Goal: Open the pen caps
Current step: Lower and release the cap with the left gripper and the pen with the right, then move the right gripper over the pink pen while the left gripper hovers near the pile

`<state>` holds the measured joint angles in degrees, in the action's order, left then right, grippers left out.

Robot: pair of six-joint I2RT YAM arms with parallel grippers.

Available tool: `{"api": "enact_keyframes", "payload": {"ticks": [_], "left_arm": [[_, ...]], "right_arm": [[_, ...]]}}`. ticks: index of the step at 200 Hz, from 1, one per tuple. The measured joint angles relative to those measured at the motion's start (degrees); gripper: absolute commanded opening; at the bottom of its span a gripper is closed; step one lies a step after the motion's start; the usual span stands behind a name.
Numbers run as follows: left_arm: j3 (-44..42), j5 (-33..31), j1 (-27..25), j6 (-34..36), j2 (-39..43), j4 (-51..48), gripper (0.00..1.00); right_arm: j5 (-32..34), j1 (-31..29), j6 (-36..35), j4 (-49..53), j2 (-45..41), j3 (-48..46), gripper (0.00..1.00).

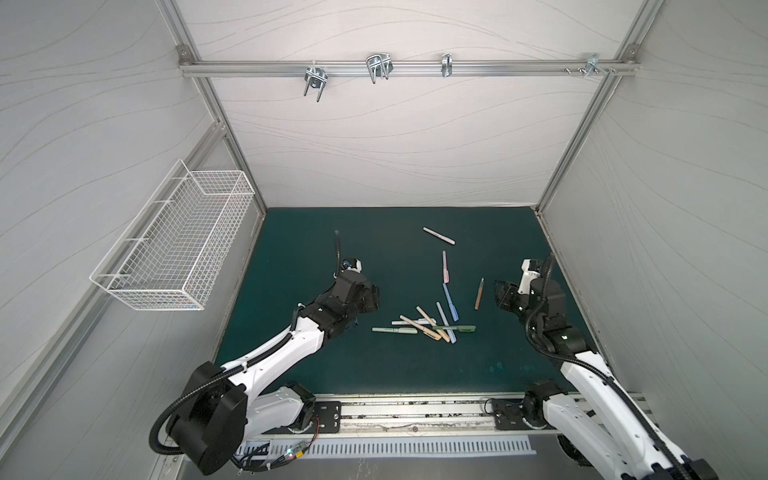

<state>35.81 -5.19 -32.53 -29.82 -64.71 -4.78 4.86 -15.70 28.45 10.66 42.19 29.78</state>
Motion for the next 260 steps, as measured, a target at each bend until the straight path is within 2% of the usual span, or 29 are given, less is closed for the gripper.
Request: {"api": "enact_keyframes", "payload": {"ticks": [17, 56, 88, 112, 197, 260], "left_arm": [[-1.46, 2.95, -0.87, 1.01, 1.38, 3.15, 0.66], [-2.19, 7.45, -0.90, 1.81, 0.79, 6.51, 0.66], [-2.19, 12.55, -0.90, 2.10, -1.66, 9.49, 0.66], [-2.23, 15.91, -0.92, 2.16, -3.10, 11.34, 0.66], [-2.23, 18.32, -0.92, 2.12, -3.28, 12.85, 0.66], [-3.19, 21.55, -0.92, 1.79, -3.21, 15.08, 0.65]], "right_arm": [[-1.51, -0.52, -0.31, 2.56, 1.97, 2.97, 0.42], [-4.94, -2.99, -1.29, 7.43, 15.76, 13.22, 0.41], [-3.02, -10.32, -2.93, 12.31, 29.09, 22.32, 0.45], [-1.38, -13.20, -3.39, 14.56, 38.12, 28.81, 0.45], [2.47, -13.88, -4.31, 21.49, 62.73, 47.84, 0.42], [6.49, -13.97, -4.35, 25.86, 73.61, 59.43, 0.39]]}}
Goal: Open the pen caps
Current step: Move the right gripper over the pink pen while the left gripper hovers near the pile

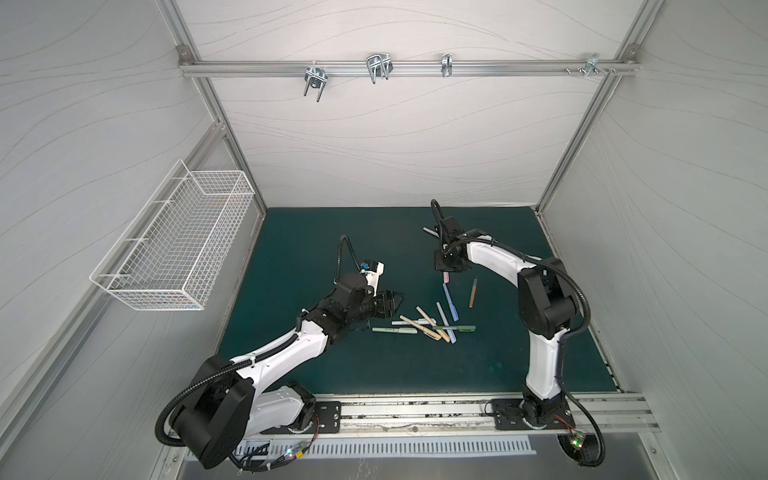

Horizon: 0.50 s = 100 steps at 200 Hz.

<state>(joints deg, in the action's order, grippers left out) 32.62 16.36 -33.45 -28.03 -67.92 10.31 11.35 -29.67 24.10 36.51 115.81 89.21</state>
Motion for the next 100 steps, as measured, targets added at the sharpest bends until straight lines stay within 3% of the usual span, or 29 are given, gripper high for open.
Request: {"api": "enact_keyframes", "payload": {"ticks": [25, 100], "left_arm": [[-0.07, 2.51, -0.13, -0.24, -0.15, 1.57, 0.64], [-0.07, 5.35, -0.70, -0.24, -2.08, 3.67, 0.63]], "right_arm": [[0.74, 0.02, -0.07, 1.22, 2.95, 3.58, 0.33], [1.03, 0.76, -0.11, 3.54, 7.78, 7.85, 0.32]]}}
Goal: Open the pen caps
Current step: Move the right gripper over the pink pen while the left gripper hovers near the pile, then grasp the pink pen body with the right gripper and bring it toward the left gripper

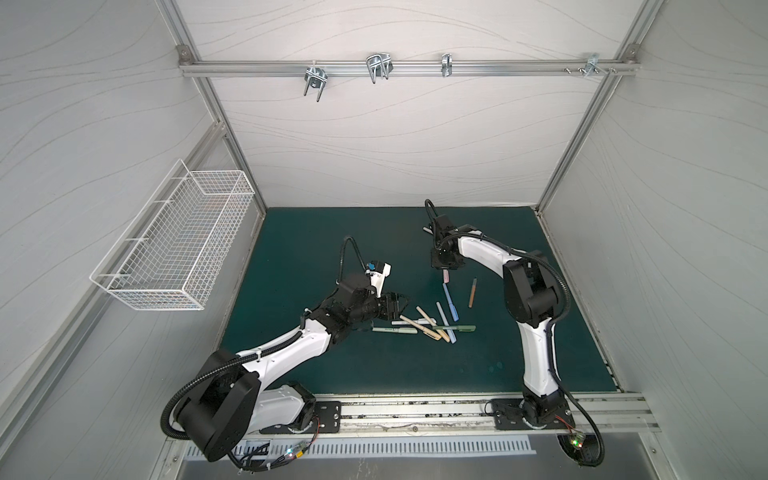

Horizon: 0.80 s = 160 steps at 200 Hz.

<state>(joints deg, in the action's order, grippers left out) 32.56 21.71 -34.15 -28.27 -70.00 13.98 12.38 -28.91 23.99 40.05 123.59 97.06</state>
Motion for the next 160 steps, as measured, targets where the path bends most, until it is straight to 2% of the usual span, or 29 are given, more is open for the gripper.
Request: {"api": "enact_keyframes", "payload": {"ticks": [99, 160], "left_arm": [[0.00, -0.02, -0.04, 0.00, -0.31, 0.07, 0.61], [0.00, -0.02, -0.07, 0.00, -0.31, 0.04, 0.61]], "right_arm": [[-0.61, 1.18, -0.15, 0.55, 2.75, 0.50, 0.23], [-0.74, 1.29, -0.48, 0.61, 3.13, 1.22, 0.13]]}}
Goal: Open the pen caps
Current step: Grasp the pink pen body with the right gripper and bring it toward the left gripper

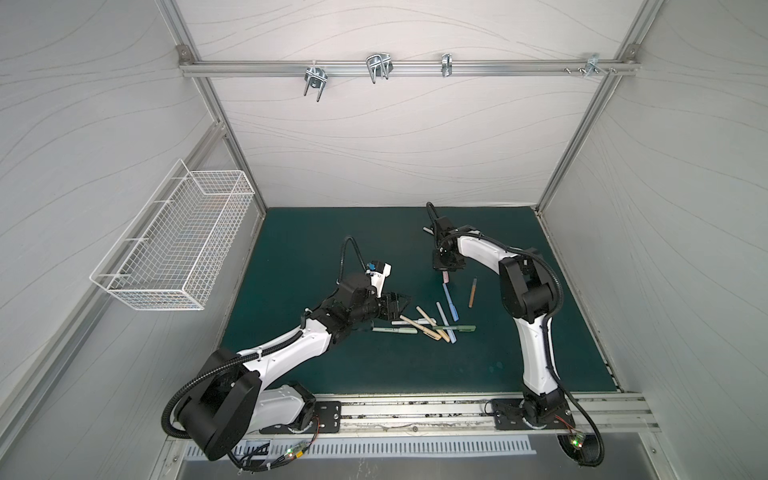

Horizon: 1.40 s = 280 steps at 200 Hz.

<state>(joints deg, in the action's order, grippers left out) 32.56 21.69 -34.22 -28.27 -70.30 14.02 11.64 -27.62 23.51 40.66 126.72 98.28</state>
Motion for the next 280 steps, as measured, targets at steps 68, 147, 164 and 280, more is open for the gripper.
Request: {"api": "enact_keyframes", "payload": {"ticks": [68, 147, 164, 280], "left_arm": [[0.00, -0.04, -0.04, 0.02, 0.09, 0.00, 0.61], [-0.15, -0.70, -0.04, -0.22, 3.78, -0.52, 0.61], [-0.66, -0.98, -0.04, -0.55, 6.01, -0.39, 0.61], [-2.99, -3.98, -0.07, -0.90, 12.46, -0.37, 0.61]], "right_arm": [[-0.98, -0.35, -1.20, -2.21, -7.48, -5.49, 0.05], [-7.69, -5.25, -8.52, -19.34, -43.47, -29.46, 0.00], [-8.33, -7.82, -11.96, -24.48, -51.17, -37.05, 0.00], [-8.85, -21.81, -64.28, -64.13, -64.28, -74.49, 0.00]]}}
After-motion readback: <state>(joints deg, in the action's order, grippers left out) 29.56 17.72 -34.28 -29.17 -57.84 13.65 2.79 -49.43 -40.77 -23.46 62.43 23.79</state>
